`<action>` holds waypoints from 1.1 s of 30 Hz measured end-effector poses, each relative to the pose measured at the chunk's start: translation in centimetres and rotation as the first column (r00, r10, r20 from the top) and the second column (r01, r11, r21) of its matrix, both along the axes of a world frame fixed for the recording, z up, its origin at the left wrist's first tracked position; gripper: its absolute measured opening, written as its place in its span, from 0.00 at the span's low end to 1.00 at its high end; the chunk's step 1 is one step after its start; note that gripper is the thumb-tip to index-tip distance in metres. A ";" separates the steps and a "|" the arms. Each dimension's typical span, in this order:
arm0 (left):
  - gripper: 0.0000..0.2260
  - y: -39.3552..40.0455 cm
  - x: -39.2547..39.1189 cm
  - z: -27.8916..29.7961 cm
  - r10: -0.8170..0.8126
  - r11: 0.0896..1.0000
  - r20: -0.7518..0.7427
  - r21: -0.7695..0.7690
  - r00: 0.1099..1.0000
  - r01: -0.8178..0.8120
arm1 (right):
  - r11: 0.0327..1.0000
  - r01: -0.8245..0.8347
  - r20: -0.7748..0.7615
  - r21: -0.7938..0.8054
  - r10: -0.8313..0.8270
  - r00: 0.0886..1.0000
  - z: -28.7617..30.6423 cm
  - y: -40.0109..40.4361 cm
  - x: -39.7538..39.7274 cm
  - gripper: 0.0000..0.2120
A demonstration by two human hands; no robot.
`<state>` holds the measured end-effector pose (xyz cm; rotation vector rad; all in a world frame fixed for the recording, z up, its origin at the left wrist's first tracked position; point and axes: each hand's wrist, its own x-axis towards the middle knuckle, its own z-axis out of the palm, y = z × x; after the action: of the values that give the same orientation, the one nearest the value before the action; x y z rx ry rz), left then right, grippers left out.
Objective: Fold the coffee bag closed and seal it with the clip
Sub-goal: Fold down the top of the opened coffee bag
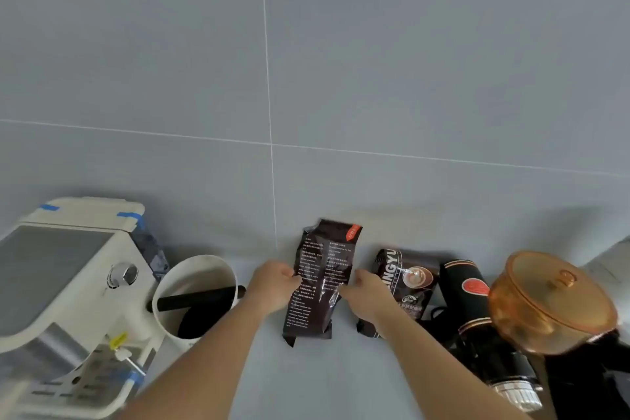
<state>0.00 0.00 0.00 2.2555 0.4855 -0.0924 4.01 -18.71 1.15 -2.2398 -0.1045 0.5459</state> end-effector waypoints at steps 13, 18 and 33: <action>0.08 -1.4 -0.7 -1.1 0.168 0.983 0.138 -0.097 0.976 -0.155 | 0.897 0.302 -0.211 0.323 -0.242 0.947 -2.5 0.2 0.0 0.02; 0.07 -1.3 -1.9 -2.0 0.184 0.977 0.190 -0.148 0.964 -0.157 | 0.906 0.291 -0.179 0.306 -0.245 0.953 -2.8 -0.2 -0.5 0.04; 0.05 -2.5 -10.9 -1.0 0.208 0.976 0.382 -0.135 0.900 -0.168 | 0.938 0.137 -0.087 0.318 -0.115 0.990 0.7 -2.2 -7.3 0.10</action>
<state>-10.90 -2.54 -1.04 2.0457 0.4646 0.4241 -3.31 -20.90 1.83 -1.8919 -0.0133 0.4953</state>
